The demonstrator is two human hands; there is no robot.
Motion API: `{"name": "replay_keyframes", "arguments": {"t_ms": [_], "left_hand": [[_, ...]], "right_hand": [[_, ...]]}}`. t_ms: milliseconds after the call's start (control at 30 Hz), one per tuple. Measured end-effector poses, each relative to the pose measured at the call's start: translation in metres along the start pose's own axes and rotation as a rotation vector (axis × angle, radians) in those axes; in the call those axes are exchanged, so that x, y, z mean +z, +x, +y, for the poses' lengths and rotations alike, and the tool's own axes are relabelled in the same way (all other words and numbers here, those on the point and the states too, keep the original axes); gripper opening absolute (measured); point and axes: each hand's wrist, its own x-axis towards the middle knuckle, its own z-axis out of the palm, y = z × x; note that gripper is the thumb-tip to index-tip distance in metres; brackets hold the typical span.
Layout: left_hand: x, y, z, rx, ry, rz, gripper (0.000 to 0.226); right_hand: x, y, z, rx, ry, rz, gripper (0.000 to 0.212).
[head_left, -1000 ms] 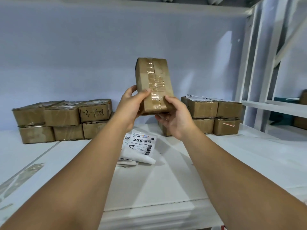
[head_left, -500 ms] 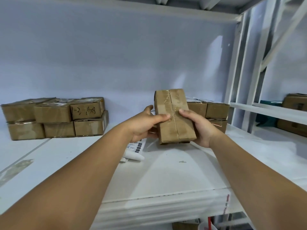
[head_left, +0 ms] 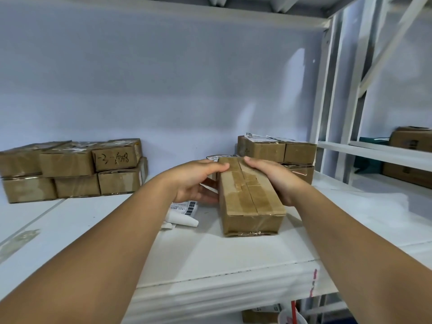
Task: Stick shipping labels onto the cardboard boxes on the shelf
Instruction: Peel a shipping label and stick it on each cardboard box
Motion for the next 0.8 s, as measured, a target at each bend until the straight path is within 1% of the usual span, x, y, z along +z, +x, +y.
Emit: {"name": "replay_keyframes", "arguments": {"t_ms": [67,133,200,233,267,300,333,367,400,433,467,500,567,633,700,767,800], "left_hand": [[-0.001,0.003,-0.002,-0.029,0.107,0.026,0.029],[-0.002,0.006,-0.002,0.010,0.156,0.074,0.036],[-0.006,0.007,-0.001,0.097,0.169,0.195,0.037],[-0.010,0.009,-0.002,0.145,0.235,0.302,0.034],[-0.017,0.010,-0.003,0.172,0.391,0.436,0.030],[-0.025,0.013,-0.006,0.162,0.619,0.571,0.026],[-0.032,0.014,-0.009,0.136,0.830,0.662,0.023],[-0.040,0.015,-0.014,0.090,0.965,0.698,0.021],[-0.046,0.017,-0.018,0.026,1.040,0.688,0.017],[-0.049,0.017,-0.022,-0.050,1.095,0.645,0.013],[-0.051,0.018,-0.024,-0.115,1.137,0.583,0.016],[-0.052,0.019,-0.026,-0.172,1.162,0.517,0.026],[-0.047,0.017,-0.022,-0.227,1.145,0.420,0.042],[-0.041,0.011,-0.015,-0.200,1.062,0.413,0.053],[-0.039,0.002,-0.006,-0.149,0.958,0.456,0.057],[-0.044,0.000,0.000,-0.102,0.893,0.447,0.055],[-0.046,-0.001,0.002,-0.071,0.894,0.417,0.049]], "right_hand": [[-0.001,0.002,0.001,0.013,-0.043,0.016,0.032],[0.000,0.003,0.003,0.019,-0.070,0.010,0.035],[0.000,0.005,0.004,0.017,-0.081,0.015,0.034],[0.000,0.005,0.004,0.020,-0.083,0.023,0.033],[-0.001,0.006,0.005,0.025,-0.088,0.029,0.033],[-0.001,0.007,0.006,0.031,-0.095,0.034,0.034],[-0.001,0.007,0.006,0.037,-0.103,0.037,0.034],[-0.001,0.007,0.006,0.040,-0.114,0.039,0.034],[0.000,0.007,0.006,0.041,-0.128,0.038,0.033],[0.001,0.006,0.006,0.040,-0.143,0.035,0.031],[0.001,0.006,0.006,0.039,-0.153,0.032,0.029],[0.002,0.006,0.006,0.040,-0.155,0.030,0.027],[0.003,0.005,0.007,0.039,-0.166,0.030,0.027],[0.002,0.006,0.007,0.037,-0.207,0.034,0.029],[0.002,0.006,0.007,0.038,-0.229,0.030,0.028],[0.002,0.007,0.008,0.028,-0.242,0.034,0.026],[0.002,0.007,0.008,0.017,-0.251,0.041,0.023]]}}
